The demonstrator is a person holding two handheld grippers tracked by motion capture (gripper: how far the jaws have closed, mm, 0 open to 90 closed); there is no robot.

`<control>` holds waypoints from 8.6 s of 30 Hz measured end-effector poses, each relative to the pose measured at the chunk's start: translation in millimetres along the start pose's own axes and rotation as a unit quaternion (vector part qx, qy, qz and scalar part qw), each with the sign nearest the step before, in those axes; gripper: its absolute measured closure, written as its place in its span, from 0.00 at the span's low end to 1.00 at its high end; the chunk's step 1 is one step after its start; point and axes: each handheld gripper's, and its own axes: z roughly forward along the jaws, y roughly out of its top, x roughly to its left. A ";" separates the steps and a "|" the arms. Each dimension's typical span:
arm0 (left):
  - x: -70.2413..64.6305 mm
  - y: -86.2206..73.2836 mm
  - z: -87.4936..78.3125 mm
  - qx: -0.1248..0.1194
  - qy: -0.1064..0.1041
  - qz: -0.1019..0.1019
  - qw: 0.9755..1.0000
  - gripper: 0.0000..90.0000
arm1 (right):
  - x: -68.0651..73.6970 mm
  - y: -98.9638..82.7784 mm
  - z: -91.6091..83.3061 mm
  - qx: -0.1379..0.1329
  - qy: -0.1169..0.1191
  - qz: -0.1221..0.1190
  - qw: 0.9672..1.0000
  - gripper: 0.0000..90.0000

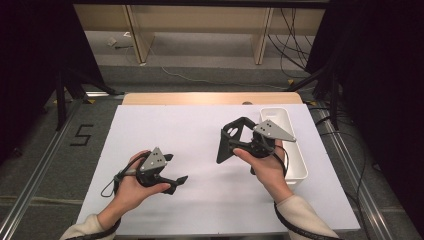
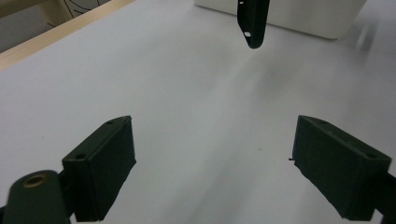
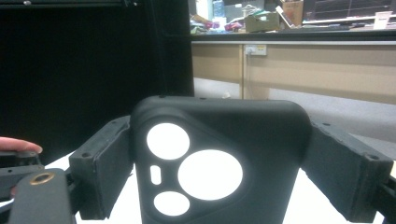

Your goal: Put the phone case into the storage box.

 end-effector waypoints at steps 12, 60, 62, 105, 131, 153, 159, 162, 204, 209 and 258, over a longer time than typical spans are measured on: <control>6.4 -2.6 -2.4 0.000 0.007 -0.001 1.000 0.14 | -9.9 5.7 -6.0 -0.006 -0.013 0.004 1.000 0.16; 9.6 -6.3 -2.0 0.004 0.012 -0.003 1.000 0.14 | -38.3 23.8 -26.2 -0.018 -0.058 0.004 0.998 0.17; 9.6 -6.3 -2.0 0.004 0.013 -0.004 1.000 0.14 | -39.1 24.1 -26.6 -0.018 -0.058 0.005 0.998 0.17; 9.4 -5.5 -2.2 0.001 0.015 -0.002 1.000 0.14 | -47.2 34.2 -38.8 -0.074 -0.086 -0.003 0.994 0.17; 9.6 -5.4 -2.3 -0.001 0.017 -0.003 1.000 0.14 | -56.7 42.8 -49.2 -0.086 -0.103 -0.003 0.991 0.17; 9.3 -5.6 -1.9 -0.002 0.017 -0.005 1.000 0.14 | -66.5 45.4 -55.6 -0.090 -0.123 0.000 0.988 0.17; 9.2 -5.6 -1.7 -0.002 0.017 -0.004 1.000 0.14 | -69.8 46.0 -57.8 -0.089 -0.129 -0.002 0.988 0.17; 9.3 -5.5 -1.8 -0.003 0.018 -0.005 1.000 0.14 | -71.2 46.0 -58.4 -0.090 -0.132 -0.002 0.987 0.17; 9.5 -6.0 -1.4 -0.001 0.017 -0.004 1.000 0.14 | -92.0 43.4 -66.6 -0.080 -0.176 -0.009 0.981 0.17; 9.3 -5.9 -1.2 -0.001 0.017 -0.004 1.000 0.14 | -94.5 42.4 -66.6 -0.076 -0.183 -0.011 0.980 0.17; 9.2 -6.4 0.9 0.002 0.016 -0.003 1.000 0.14 | -110.1 37.0 -53.1 -0.054 -0.203 -0.033 0.977 0.17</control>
